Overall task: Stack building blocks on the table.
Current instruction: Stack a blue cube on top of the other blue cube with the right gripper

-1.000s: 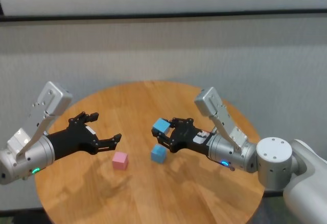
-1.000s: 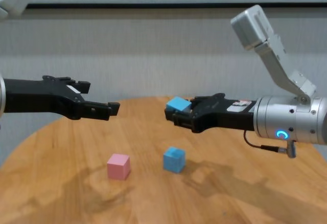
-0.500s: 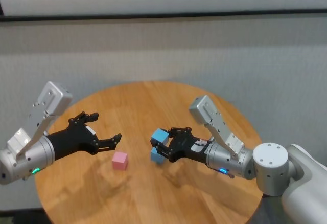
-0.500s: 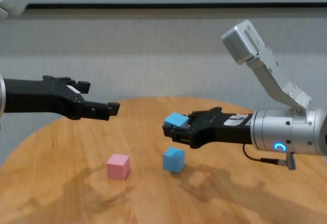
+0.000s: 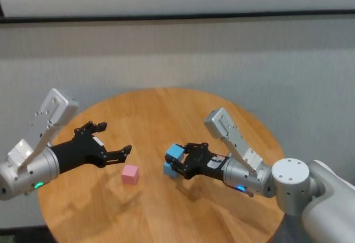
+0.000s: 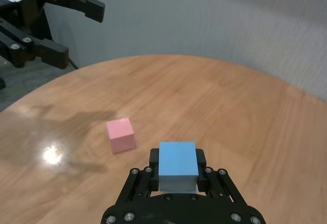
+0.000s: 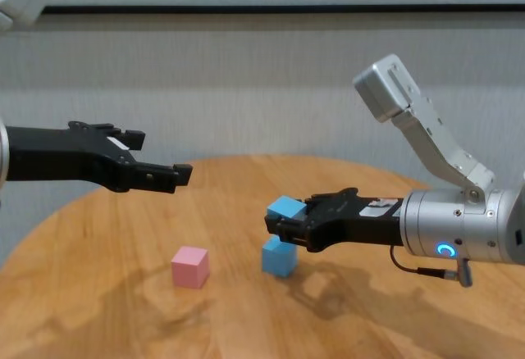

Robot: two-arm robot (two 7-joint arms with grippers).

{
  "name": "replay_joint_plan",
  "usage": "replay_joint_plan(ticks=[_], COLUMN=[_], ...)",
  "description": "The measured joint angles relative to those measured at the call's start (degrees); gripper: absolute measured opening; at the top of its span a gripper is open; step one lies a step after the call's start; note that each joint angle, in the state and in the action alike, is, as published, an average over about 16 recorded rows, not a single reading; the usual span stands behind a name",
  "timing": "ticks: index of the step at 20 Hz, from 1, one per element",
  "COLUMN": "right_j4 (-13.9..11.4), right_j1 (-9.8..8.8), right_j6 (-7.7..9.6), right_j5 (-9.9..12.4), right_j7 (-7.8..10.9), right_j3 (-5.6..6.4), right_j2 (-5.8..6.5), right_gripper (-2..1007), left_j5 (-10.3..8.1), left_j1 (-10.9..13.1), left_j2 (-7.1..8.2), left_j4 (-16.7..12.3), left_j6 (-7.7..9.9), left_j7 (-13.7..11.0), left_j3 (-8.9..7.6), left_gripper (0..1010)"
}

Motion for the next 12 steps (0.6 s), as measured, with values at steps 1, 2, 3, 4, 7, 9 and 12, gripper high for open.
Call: replay_joint_plan(ticks=[1, 2, 3, 4, 7, 9, 12], right_j4=[0.47, 0.94, 1.37, 1.81, 3.0, 3.71, 4.65], right_j1=[0.13, 0.27, 0.39, 0.52, 0.87, 1.09, 1.37], right_j6=[-0.13, -0.27, -0.39, -0.52, -0.89, -1.13, -1.49], right_j5=[-0.06, -0.12, -0.19, -0.26, -0.47, -0.62, -0.85], right_j7=[0.01, 0.04, 0.06, 0.09, 0.18, 0.25, 0.4], right_j3=[0.03, 0.07, 0.1, 0.14, 0.24, 0.3, 0.39], right_j2=[-0.16, -0.32, -0.47, -0.63, -1.06, -1.33, -1.68], right_gripper=[372, 372, 372, 372, 373, 373, 373], left_j5=[0.0, 0.0, 0.0, 0.0, 0.0, 0.0, 0.0], left_j1=[0.0, 0.0, 0.0, 0.0, 0.0, 0.0, 0.0], left_j2=[0.0, 0.0, 0.0, 0.0, 0.0, 0.0, 0.0], left_j4=[0.0, 0.0, 0.0, 0.0, 0.0, 0.0, 0.0], left_j6=[0.0, 0.0, 0.0, 0.0, 0.0, 0.0, 0.0], left_j7=[0.0, 0.0, 0.0, 0.0, 0.0, 0.0, 0.0], left_j3=[0.0, 0.0, 0.0, 0.0, 0.0, 0.0, 0.0], left_gripper=[1002, 1002, 1002, 1002, 1002, 1003, 1003])
